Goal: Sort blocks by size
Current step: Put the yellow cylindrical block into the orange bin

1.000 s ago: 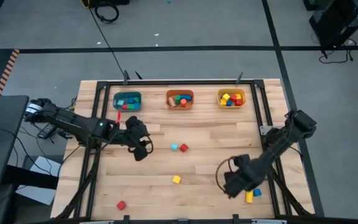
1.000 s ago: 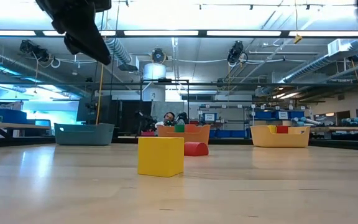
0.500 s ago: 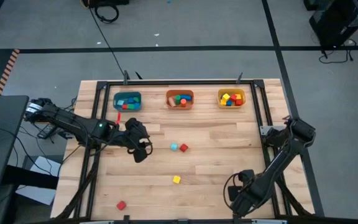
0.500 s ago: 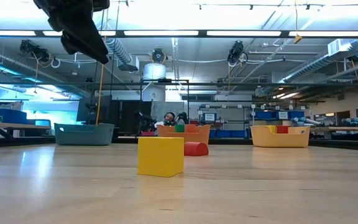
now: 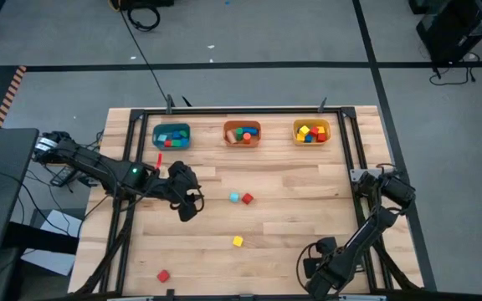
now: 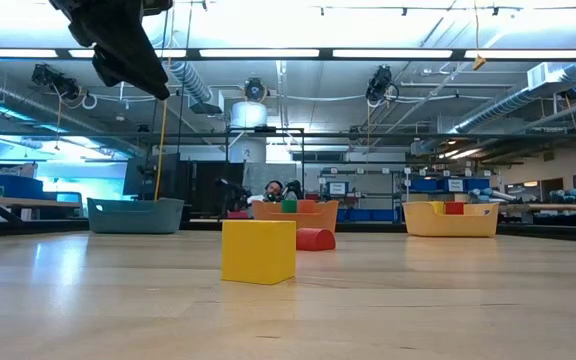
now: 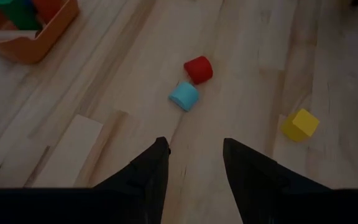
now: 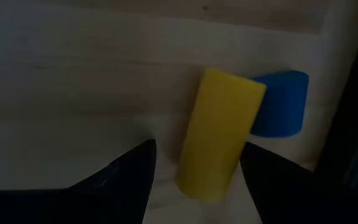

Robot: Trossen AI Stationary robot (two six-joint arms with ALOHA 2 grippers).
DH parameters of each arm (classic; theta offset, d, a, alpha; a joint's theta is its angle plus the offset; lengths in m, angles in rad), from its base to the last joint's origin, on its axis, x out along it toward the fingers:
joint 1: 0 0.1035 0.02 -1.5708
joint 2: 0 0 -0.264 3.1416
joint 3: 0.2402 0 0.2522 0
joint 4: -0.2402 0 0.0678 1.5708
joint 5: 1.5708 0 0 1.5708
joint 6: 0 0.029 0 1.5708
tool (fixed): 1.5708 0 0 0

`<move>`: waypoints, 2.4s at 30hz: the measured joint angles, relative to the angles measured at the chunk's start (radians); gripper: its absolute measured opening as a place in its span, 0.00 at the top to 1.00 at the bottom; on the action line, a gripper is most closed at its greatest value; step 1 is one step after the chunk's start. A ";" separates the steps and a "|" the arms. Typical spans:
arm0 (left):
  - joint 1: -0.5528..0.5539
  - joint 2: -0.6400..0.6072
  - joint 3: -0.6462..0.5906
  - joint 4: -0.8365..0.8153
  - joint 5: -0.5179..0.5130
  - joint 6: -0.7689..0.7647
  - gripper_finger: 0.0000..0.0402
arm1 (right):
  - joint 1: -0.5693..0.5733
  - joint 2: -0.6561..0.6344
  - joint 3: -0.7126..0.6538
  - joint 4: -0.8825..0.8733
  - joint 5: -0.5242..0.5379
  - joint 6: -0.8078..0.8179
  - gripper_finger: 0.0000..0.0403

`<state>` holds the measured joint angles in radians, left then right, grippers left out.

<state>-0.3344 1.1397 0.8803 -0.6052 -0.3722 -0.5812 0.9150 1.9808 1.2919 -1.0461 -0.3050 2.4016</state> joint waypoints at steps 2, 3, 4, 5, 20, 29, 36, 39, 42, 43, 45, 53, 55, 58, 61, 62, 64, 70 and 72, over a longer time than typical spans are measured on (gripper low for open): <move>0.000 0.000 0.000 0.000 0.000 -0.001 0.60 | 0.000 0.003 -0.002 0.002 0.019 -0.001 0.39; 0.000 0.000 0.000 0.001 0.000 -0.003 0.60 | -0.001 0.004 -0.002 0.003 0.023 -0.001 0.40; 0.000 0.000 0.000 0.002 0.000 -0.003 0.60 | -0.001 0.007 -0.002 0.002 0.025 -0.003 0.40; 0.000 0.000 0.000 0.002 0.000 -0.003 0.60 | -0.003 0.008 -0.002 0.002 0.026 -0.004 0.41; 0.000 0.000 0.000 0.008 0.002 0.002 0.60 | -0.035 0.011 -0.005 -0.009 0.085 -0.132 0.65; 0.000 0.000 0.000 0.010 0.014 -0.053 0.60 | -0.119 -0.022 0.013 -0.038 0.307 -0.307 0.65; 0.000 0.000 0.000 0.058 -0.009 -0.053 0.60 | -0.351 -0.186 0.015 -0.052 0.563 -0.679 0.65; 0.000 0.000 0.000 0.093 -0.009 -0.053 0.60 | -0.506 -0.247 0.016 -0.031 0.593 -0.926 0.65; 0.000 0.000 0.000 0.123 -0.011 -0.056 0.60 | -0.668 -0.282 0.016 0.044 0.588 -1.181 0.65; 0.000 0.000 0.000 0.128 -0.011 -0.057 0.60 | -0.723 -0.292 0.016 0.079 0.585 -1.257 0.65; 0.000 0.000 0.000 0.139 -0.015 -0.059 0.60 | -0.828 -0.306 0.016 0.152 0.563 -1.387 0.65; 0.072 0.004 0.000 0.097 -0.049 -0.167 0.60 | -1.149 -0.240 0.082 0.326 0.402 -1.739 0.65; 0.101 0.004 0.000 0.094 -0.048 -0.177 0.60 | -1.194 -0.195 0.148 0.310 0.389 -1.822 0.65; 0.142 0.004 0.000 0.093 -0.047 -0.177 0.60 | -1.246 -0.115 0.264 0.249 0.378 -1.935 0.65; 0.173 0.004 0.000 0.091 -0.047 -0.177 0.60 | -1.295 -0.021 0.373 0.165 0.378 -2.029 0.65; 0.180 0.004 0.000 0.089 -0.047 -0.177 0.60 | -1.309 0.009 0.405 0.140 0.381 -2.061 0.65; 0.190 0.004 0.000 0.088 -0.047 -0.177 0.60 | -1.338 0.064 0.456 0.087 0.382 -2.121 0.65; 0.202 0.004 0.000 0.070 -0.071 -0.188 0.60 | -1.395 0.162 0.518 0.032 0.369 -2.249 0.61; 0.205 0.004 0.000 0.066 -0.078 -0.195 0.60 | -1.406 0.166 0.520 0.042 0.341 -2.271 0.61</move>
<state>-0.1292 1.1435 0.8803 -0.5397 -0.4502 -0.7758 -0.4915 2.1468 1.8114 -1.0043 0.0359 0.1306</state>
